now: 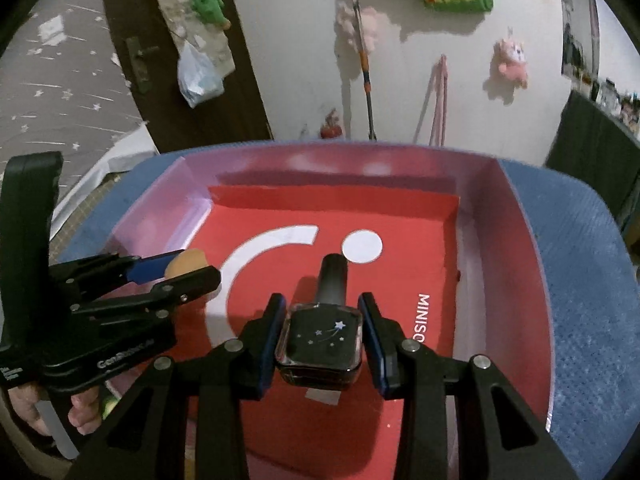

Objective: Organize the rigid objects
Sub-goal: 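Carry the sponge with left gripper into the red box while right gripper carries the polish there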

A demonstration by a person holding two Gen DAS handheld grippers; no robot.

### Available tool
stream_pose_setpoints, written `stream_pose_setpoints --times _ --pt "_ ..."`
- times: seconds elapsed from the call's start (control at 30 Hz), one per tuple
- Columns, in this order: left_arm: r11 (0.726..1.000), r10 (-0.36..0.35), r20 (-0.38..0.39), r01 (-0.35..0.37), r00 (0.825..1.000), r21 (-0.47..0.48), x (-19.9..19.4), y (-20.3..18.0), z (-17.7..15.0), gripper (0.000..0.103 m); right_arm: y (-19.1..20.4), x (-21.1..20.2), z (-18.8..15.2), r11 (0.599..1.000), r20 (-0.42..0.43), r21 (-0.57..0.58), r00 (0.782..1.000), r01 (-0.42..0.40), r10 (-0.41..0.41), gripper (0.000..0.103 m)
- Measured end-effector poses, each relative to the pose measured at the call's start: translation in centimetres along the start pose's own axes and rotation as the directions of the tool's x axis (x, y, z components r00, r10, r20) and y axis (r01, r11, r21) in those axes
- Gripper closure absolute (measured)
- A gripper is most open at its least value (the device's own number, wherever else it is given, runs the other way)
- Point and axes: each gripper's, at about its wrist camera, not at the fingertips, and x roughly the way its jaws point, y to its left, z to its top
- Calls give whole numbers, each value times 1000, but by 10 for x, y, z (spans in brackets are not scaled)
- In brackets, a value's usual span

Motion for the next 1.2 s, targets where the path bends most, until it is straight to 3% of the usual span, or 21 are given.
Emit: stream_pose_setpoints --times 0.1,0.23,0.33,1.2 --pt "1000 16 -18 -16 1000 11 3 2 2 67 -3 11 -1 1000 -43 6 999 10 -10 63" --pt "1000 -31 -101 31 994 -4 16 5 3 67 -8 20 -1 1000 -99 24 995 17 -14 63" --pt "999 -32 -104 32 994 1 15 5 3 67 -13 25 -1 999 -134 43 991 17 -11 63" --pt "999 -33 -106 33 994 -4 15 7 5 65 -18 25 4 997 -139 72 990 -6 16 63"
